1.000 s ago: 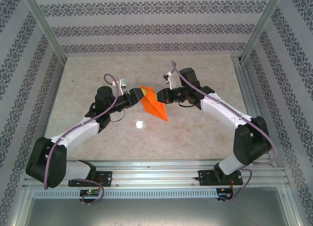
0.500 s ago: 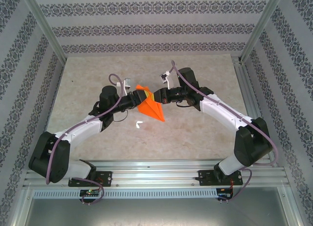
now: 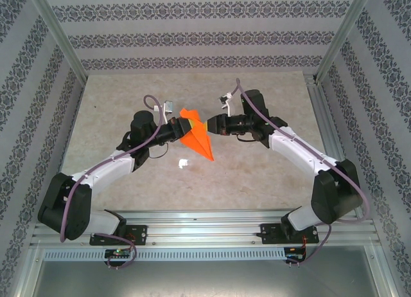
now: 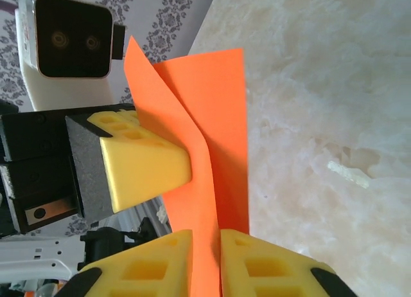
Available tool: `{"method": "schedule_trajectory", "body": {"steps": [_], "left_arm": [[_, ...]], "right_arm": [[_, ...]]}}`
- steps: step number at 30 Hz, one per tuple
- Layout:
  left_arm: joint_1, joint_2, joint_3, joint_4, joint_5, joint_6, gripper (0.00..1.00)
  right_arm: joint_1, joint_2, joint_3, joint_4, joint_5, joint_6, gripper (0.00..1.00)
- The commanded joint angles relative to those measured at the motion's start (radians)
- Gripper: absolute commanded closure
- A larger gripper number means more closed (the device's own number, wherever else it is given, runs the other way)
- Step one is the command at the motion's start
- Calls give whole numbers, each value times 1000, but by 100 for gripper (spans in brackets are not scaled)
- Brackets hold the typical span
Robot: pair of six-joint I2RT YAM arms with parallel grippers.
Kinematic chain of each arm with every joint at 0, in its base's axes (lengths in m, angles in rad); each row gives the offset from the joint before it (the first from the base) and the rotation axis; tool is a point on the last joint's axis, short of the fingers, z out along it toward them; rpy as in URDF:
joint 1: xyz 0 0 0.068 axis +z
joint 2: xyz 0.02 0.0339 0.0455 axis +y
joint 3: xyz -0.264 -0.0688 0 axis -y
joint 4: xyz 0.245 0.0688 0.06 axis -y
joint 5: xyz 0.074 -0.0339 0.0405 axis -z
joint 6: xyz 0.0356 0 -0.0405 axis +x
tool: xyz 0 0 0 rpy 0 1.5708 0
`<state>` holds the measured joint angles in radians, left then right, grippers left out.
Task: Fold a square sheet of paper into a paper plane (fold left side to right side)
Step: Turn over the paper at the center of the table.
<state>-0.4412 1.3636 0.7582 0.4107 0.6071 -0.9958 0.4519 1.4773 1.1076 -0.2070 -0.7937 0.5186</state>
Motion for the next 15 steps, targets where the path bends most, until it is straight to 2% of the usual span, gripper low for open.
{"method": "schedule_trajectory", "body": {"steps": [1, 5, 8, 11, 15], "left_arm": [[-12, -3, 45, 16, 25, 36, 94], [-16, 0, 68, 29, 36, 36, 94], [-18, 1, 81, 42, 41, 26, 94], [-21, 6, 95, 50, 54, 18, 94], [-24, 2, 102, 68, 69, -1, 94]], "right_arm": [[-65, -101, -45, 20, -23, 2, 67], [-98, -184, -141, 71, -55, -7, 38], [-65, -212, -207, 134, -62, -14, 26], [-41, -216, -271, 291, -83, 40, 20], [-23, -165, -276, 369, -89, 65, 20]]}}
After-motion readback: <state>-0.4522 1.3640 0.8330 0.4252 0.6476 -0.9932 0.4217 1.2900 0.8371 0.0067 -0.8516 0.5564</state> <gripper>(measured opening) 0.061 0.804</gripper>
